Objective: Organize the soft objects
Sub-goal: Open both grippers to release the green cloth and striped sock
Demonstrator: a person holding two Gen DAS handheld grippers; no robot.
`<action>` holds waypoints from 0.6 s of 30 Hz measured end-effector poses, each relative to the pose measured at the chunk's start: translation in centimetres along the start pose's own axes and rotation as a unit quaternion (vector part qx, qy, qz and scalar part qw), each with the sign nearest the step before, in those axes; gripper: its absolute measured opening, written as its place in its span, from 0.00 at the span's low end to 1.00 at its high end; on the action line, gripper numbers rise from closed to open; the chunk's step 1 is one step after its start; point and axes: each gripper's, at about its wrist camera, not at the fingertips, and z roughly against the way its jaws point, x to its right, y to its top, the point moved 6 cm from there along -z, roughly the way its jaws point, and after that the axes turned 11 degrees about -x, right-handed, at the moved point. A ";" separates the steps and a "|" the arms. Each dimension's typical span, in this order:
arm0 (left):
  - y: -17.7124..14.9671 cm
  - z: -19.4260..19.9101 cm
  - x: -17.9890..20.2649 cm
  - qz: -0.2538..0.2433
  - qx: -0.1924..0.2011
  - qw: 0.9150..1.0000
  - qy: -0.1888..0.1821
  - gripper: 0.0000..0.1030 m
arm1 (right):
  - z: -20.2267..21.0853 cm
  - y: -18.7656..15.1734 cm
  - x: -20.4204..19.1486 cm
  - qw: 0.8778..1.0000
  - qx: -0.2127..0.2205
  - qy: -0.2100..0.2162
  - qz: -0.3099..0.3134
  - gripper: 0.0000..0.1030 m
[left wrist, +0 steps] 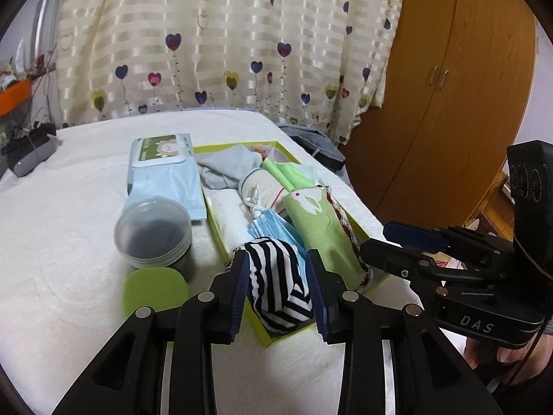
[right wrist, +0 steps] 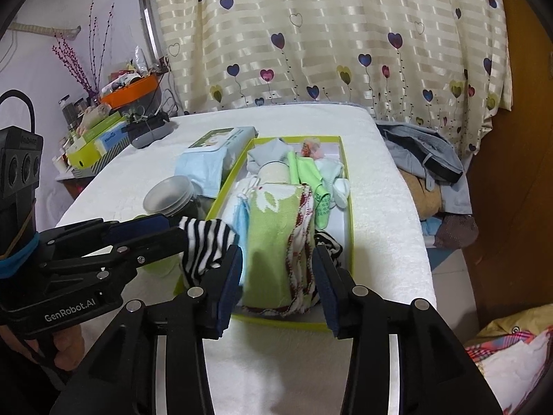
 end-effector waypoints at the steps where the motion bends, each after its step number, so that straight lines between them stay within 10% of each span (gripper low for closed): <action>1: -0.1 0.2 0.0 0.001 0.001 1.000 0.002 0.31 | 0.1 -0.1 -0.1 1.000 0.000 -0.003 0.000 0.42; 18: -1.6 3.4 0.3 0.001 0.028 1.000 0.011 0.45 | 2.3 -1.3 -2.0 1.000 0.011 -0.022 0.000 0.42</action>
